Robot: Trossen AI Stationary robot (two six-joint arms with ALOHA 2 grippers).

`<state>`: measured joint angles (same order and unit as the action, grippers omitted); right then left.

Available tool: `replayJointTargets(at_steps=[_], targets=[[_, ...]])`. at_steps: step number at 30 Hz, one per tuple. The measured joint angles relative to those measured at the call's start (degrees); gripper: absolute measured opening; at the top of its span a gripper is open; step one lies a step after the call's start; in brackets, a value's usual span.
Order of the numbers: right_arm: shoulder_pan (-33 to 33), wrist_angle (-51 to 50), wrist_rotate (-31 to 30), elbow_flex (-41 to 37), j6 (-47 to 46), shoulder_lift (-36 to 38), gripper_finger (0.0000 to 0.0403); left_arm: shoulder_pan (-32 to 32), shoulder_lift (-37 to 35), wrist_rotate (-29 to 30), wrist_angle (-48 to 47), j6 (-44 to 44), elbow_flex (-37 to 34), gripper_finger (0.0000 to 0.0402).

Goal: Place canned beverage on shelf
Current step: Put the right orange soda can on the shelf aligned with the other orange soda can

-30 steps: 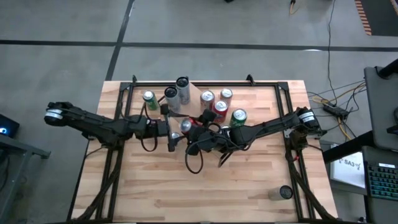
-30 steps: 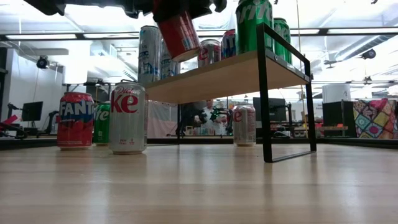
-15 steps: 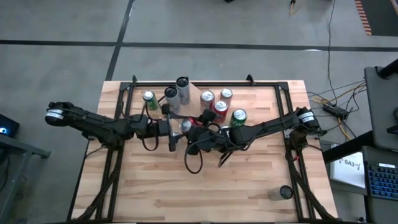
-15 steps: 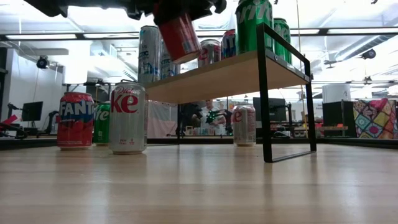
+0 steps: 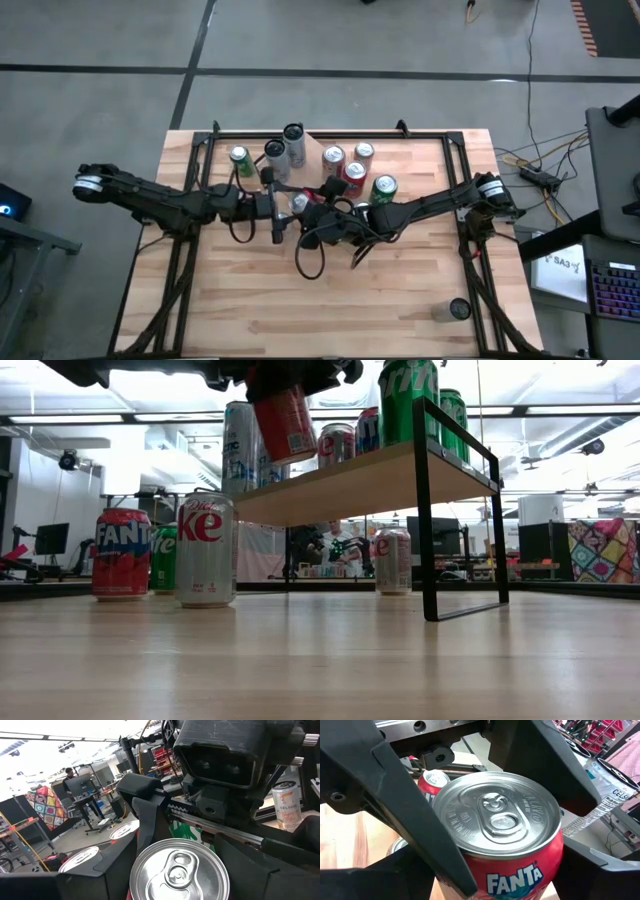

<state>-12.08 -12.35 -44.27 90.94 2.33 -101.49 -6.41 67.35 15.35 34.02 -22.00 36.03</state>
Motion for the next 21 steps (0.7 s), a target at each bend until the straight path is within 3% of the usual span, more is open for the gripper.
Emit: replayJointTargets(at_steps=[21], targets=[[0.1, -4.1, -1.4, 0.0, -6.0, 0.0, 0.0294, 0.3, 0.8, 1.2, -0.2, -1.2, -0.2, 0.0223]])
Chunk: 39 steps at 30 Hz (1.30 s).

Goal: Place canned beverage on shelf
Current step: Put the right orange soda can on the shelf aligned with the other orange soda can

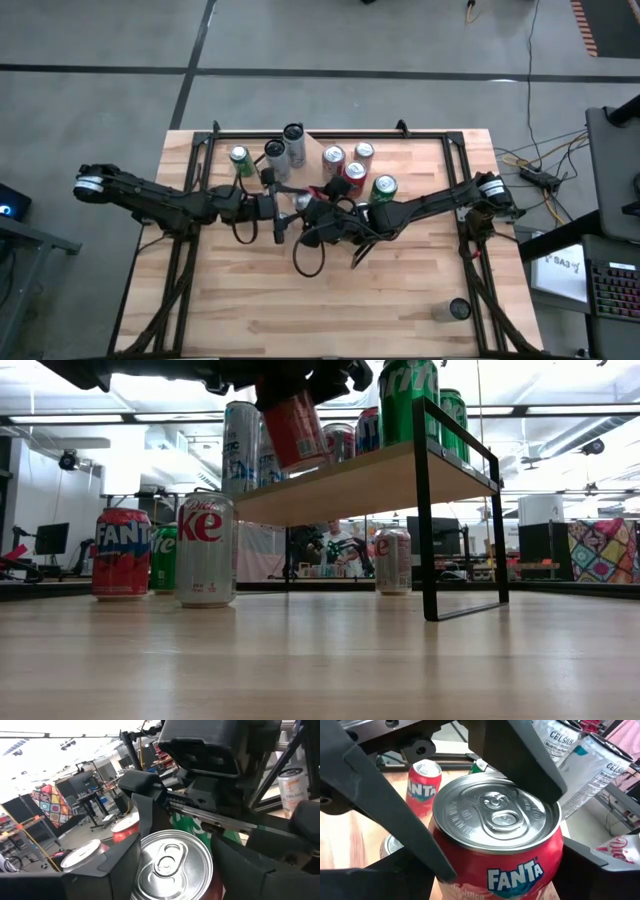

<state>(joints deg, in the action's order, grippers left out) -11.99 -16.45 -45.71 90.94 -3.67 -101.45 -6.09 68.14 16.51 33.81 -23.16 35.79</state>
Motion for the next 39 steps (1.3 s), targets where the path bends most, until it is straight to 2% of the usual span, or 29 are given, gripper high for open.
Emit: replayJointTargets(at_steps=[21, 29, 34, 39], targets=[[0.3, -1.0, 0.7, 0.0, -0.4, 0.1, 0.0312, 0.0, -0.1, -0.7, -1.1, -0.1, 0.0, 0.0176], [0.3, -1.4, 0.8, 0.0, -0.9, 0.1, 0.0315, 0.0, 0.0, -0.9, -1.4, -0.5, 0.1, 0.0170], [0.3, -1.5, 0.7, 0.0, -1.0, 0.1, 0.0312, 0.0, 0.0, -0.5, -1.0, 0.1, 0.1, 0.0195], [0.3, -1.5, 0.9, 0.1, -1.4, 0.2, 0.0312, 0.0, -0.1, -0.2, -0.2, 1.5, 0.0, 0.0252]])
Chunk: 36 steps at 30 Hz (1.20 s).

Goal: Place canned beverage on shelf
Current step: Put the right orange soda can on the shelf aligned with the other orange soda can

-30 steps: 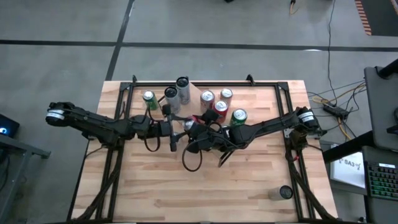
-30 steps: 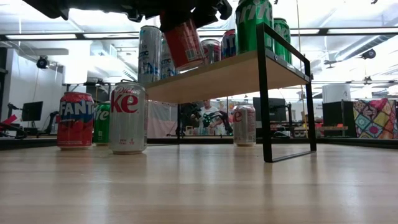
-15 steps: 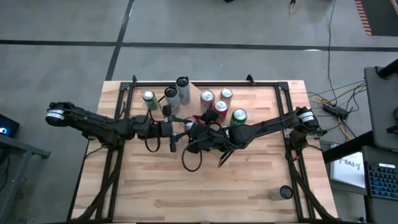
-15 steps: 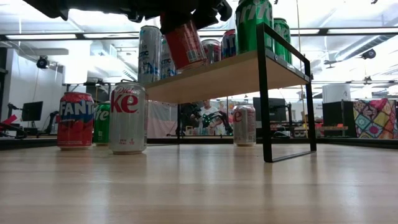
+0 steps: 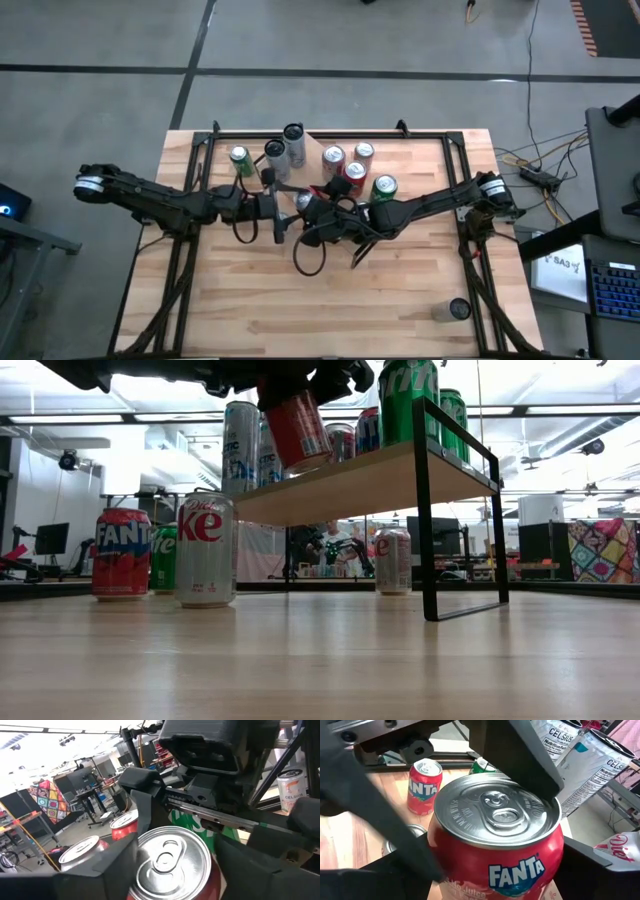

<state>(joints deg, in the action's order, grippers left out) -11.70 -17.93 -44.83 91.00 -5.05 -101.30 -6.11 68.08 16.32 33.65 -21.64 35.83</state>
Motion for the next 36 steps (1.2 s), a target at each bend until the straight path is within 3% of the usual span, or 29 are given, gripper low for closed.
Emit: replayJointTargets(at_steps=[6, 11, 21, 36], targets=[[-0.1, -0.2, 0.1, 0.0, 0.1, 0.0, 0.0312, 0.0, 1.2, 1.6, 2.8, -0.1, 0.0, 0.0316], [0.0, -0.3, 0.0, 0.0, 0.2, 0.0, 0.0311, 0.0, 2.0, 2.8, 4.4, -0.3, -0.1, 0.0338], [-0.1, -1.6, 0.1, 0.0, 0.3, 0.0, 0.0310, 0.2, 4.2, 1.2, 5.9, -1.7, 0.0, 0.0327], [0.0, -1.8, 0.0, 0.0, -1.0, 0.0, 0.0315, 0.8, 4.3, 0.7, 4.2, -2.0, 0.1, 0.0280]])
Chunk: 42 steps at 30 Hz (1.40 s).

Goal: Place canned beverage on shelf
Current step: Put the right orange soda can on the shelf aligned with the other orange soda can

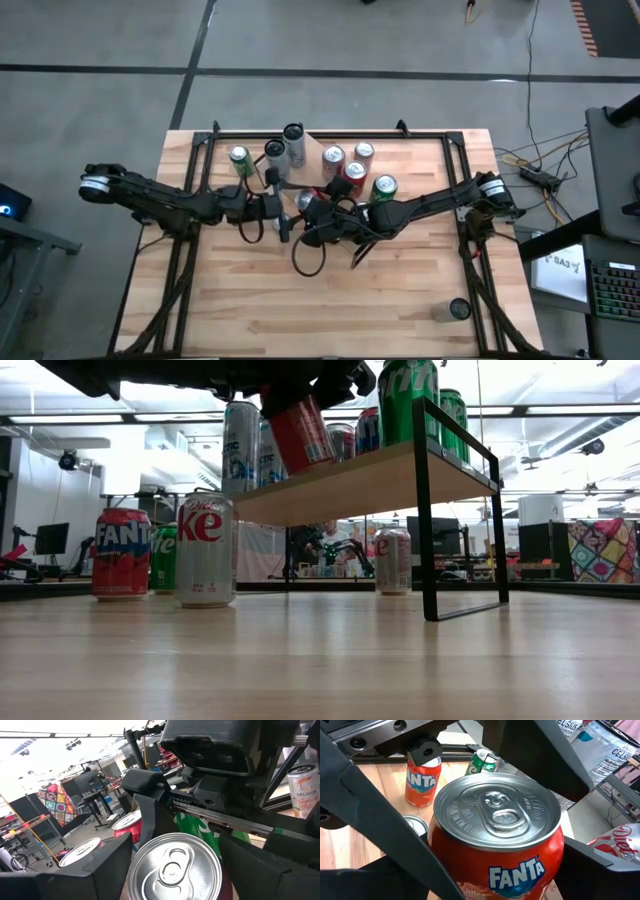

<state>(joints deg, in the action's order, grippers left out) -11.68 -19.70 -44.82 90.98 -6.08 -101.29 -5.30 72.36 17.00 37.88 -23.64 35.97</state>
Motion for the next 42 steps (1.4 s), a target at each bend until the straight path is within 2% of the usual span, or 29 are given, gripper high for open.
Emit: replayJointTargets(at_steps=[7, 42], targets=[[0.0, -0.7, 0.0, 0.0, -0.7, -0.1, 0.0316, 0.0, 0.1, 0.0, -0.3, -0.1, 0.0, 0.0268], [0.1, -1.3, 0.2, 0.0, -0.8, -0.1, 0.0333, 0.1, 0.1, 0.6, -1.0, -0.3, -0.1, 0.0267]])
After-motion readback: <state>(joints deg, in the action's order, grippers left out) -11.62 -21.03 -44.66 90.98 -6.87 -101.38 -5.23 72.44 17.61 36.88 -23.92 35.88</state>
